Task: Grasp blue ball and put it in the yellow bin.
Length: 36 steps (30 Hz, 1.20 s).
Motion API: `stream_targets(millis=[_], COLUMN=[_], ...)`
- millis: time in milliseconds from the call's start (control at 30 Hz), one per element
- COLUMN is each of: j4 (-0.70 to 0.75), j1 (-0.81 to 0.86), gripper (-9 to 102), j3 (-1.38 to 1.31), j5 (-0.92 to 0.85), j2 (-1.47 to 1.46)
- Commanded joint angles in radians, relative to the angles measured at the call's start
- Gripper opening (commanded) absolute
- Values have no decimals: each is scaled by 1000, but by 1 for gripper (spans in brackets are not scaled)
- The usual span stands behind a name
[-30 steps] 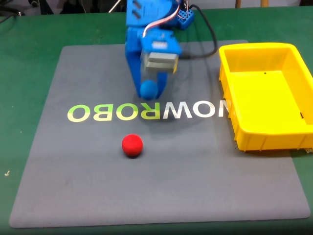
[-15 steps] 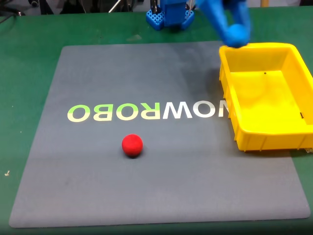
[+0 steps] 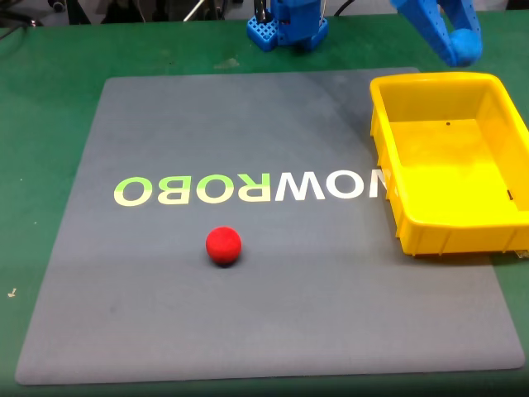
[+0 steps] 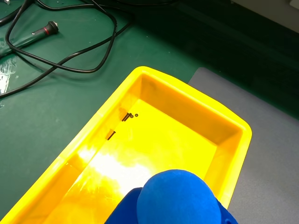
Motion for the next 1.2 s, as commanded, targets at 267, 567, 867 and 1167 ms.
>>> stream_targets(millis=[267, 567, 867, 1167], j4=[11, 18, 66, 17], j1=[23, 44, 117, 417], gripper=[39, 42, 32, 0], j3=[-44, -44, 101, 750], j5=[9, 21, 3, -110], j2=[2, 8, 175, 646])
